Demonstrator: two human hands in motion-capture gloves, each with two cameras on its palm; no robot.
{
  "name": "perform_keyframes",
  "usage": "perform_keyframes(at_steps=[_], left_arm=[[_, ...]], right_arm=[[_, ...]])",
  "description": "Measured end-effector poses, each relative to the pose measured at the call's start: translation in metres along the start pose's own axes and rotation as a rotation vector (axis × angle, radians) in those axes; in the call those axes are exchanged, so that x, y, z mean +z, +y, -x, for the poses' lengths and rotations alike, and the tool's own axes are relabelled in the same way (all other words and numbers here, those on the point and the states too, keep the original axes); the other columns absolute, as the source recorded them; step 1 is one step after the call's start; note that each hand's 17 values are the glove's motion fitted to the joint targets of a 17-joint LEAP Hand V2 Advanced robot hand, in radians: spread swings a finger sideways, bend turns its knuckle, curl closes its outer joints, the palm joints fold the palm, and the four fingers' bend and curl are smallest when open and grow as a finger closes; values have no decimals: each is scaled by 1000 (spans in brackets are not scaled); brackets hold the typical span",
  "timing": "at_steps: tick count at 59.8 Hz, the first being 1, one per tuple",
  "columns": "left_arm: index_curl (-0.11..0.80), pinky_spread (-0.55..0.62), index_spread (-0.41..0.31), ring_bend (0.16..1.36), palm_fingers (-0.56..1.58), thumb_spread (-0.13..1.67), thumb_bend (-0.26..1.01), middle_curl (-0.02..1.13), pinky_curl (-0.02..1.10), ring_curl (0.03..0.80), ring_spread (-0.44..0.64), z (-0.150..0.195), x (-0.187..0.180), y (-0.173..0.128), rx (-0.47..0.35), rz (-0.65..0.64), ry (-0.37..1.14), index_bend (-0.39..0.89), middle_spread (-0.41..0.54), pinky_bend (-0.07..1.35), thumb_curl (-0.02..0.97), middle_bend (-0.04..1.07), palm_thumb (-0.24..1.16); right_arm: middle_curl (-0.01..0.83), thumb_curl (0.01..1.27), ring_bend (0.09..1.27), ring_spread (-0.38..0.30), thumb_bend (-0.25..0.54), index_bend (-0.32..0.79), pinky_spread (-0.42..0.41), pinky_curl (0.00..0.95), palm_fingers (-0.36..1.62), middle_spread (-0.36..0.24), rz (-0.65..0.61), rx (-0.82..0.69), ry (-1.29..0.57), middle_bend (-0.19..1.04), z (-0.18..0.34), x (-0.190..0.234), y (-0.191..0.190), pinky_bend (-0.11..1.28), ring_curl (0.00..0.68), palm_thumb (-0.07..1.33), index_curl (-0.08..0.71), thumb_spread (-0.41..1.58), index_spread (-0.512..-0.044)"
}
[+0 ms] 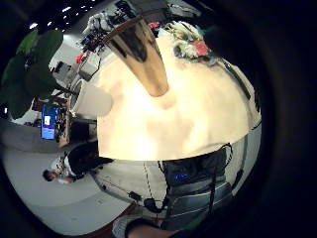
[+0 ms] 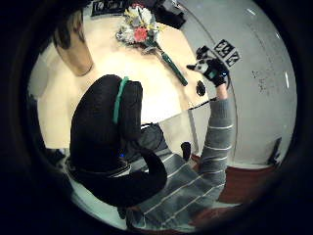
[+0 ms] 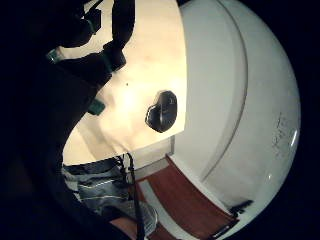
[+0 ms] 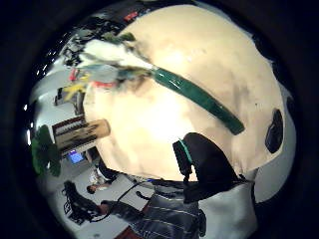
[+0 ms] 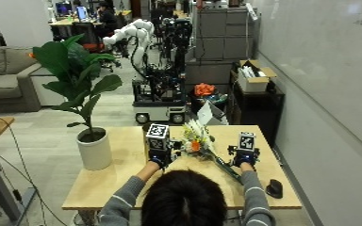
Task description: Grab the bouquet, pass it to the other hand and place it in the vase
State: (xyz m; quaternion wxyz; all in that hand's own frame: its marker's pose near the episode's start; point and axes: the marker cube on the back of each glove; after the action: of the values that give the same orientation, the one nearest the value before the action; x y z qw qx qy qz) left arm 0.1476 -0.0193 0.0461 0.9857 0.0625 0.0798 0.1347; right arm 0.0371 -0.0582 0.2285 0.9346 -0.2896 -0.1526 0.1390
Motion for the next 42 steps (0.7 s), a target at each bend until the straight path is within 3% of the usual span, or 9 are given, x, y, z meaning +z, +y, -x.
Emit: perform_keyframes(at_steps=[12, 16, 22, 23, 24, 29, 34, 42], left_arm=[[300, 180, -34, 506, 434, 1210, -15, 390, 357, 303, 115, 1, 6, 5, -13, 47, -3, 156, 53, 309, 295, 188, 274], [304, 174, -38, 497, 439, 1209, -20, 388, 359, 303, 111, 3, 13, 2, -17, 59, -1, 150, 53, 305, 292, 184, 261], [307, 171, -40, 490, 442, 1209, -20, 385, 363, 305, 107, 7, 23, -2, -21, 72, -2, 145, 52, 304, 289, 179, 252], [309, 170, -41, 489, 443, 1208, -20, 384, 363, 305, 107, 8, 24, -1, -22, 76, -2, 148, 52, 303, 288, 179, 252], [310, 170, -41, 488, 443, 1208, -19, 383, 363, 305, 107, 8, 24, 0, -25, 80, -1, 147, 52, 303, 288, 179, 251], [315, 163, -42, 486, 444, 1208, -19, 378, 366, 307, 106, 11, 27, 0, -35, 91, 1, 148, 55, 301, 288, 176, 244], [317, 161, -42, 488, 439, 1201, -30, 372, 370, 310, 108, 15, 31, -3, -38, 90, 8, 147, 60, 303, 282, 170, 212], [321, 159, -43, 491, 434, 1194, -24, 364, 373, 313, 115, 21, 26, 2, -60, 113, -3, 149, 64, 306, 277, 170, 184]], right_arm=[[390, 343, 665, 37, -17, 88, 229, 355, 448, 24, 95, 103, 6, 265, -8, 57, -23, 788, 351, 644, 106, 1048, -225], [390, 354, 685, -3, -9, 95, 195, 345, 497, 13, 112, 112, 42, 253, -10, 68, -27, 751, 356, 681, 117, 1046, -230], [397, 371, 691, -69, -4, 102, 107, 332, 606, -16, 33, 10, 44, 270, -5, 71, -37, 700, 360, 750, 134, 1033, -251], [408, 382, 665, -83, 18, 186, 84, 324, 689, -33, 12, 4, 42, 296, -4, 70, -38, 659, 356, 797, 166, 1031, -255], [407, 388, 651, -95, 28, 204, 51, 320, 747, -43, 1, 8, 43, 292, -3, 70, -38, 652, 352, 827, 175, 1029, -254], [436, 428, 653, -155, 73, 188, -108, 301, 1105, -86, 102, 112, 78, 352, -4, 72, -31, 577, 356, 952, 221, 1021, -230], [461, 468, 633, -179, 92, 178, -186, 325, 1157, -99, 122, 51, 86, 358, 2, 74, -36, 553, 390, 1019, 274, 1022, -210], [520, 548, 592, -220, 160, 244, -250, 337, 1285, -128, -94, -1, -34, 432, 11, 63, -44, 524, 406, 1141, 350, 1052, -218]])
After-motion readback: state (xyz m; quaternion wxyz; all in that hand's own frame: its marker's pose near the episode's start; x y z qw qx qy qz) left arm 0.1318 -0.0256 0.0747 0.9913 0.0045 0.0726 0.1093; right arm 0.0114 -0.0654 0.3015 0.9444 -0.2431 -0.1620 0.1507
